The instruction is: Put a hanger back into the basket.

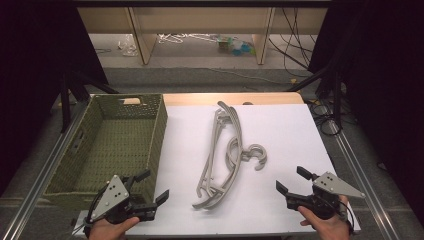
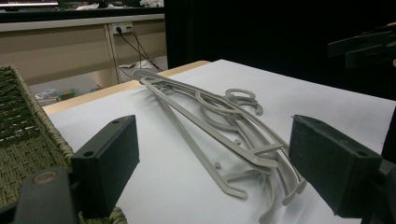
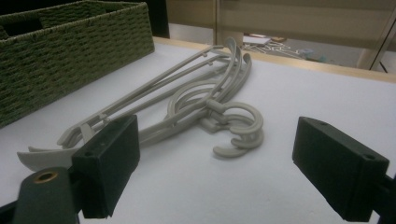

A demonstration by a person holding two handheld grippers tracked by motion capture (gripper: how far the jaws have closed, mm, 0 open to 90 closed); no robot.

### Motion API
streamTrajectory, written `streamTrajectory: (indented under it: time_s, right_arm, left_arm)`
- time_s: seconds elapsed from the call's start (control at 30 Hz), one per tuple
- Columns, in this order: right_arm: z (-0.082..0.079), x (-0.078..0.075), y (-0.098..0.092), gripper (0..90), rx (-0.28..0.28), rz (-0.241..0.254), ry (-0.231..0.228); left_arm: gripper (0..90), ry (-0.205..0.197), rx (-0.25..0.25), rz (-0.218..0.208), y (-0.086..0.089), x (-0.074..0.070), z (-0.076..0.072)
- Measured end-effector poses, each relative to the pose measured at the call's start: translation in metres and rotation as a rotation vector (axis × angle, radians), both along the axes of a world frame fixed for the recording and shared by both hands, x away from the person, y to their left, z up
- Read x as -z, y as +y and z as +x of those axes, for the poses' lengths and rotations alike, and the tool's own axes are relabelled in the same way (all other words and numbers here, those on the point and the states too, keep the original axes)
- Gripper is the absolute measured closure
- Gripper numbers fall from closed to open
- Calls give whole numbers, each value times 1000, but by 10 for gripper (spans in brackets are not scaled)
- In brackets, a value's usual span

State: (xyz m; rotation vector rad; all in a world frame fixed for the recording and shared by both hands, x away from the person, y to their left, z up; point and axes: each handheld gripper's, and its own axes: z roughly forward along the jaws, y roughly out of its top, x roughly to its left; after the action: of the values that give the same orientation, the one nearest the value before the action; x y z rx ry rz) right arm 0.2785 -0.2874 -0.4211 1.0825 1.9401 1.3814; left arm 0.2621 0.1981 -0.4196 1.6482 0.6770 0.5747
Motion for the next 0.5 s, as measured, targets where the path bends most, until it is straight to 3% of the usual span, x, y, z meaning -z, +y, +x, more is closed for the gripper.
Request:
streamTrajectory:
  time_s: [0.1,0.13,0.27,0.5]
  right_arm:
    - [0,1,0,159,5,9,11]
    - [-1,0,0,160,19,5,50]
    - [1,2,1,163,9,18,84]
    - [7,2,8,166,6,-3,108]
  left_arm:
    - [160,5,-1,1,-1,0,0]
    - [159,-3,6,16,-1,0,1]
    - [159,9,2,5,-1,1,0]
    - [160,9,-5,15,-2,1,0]
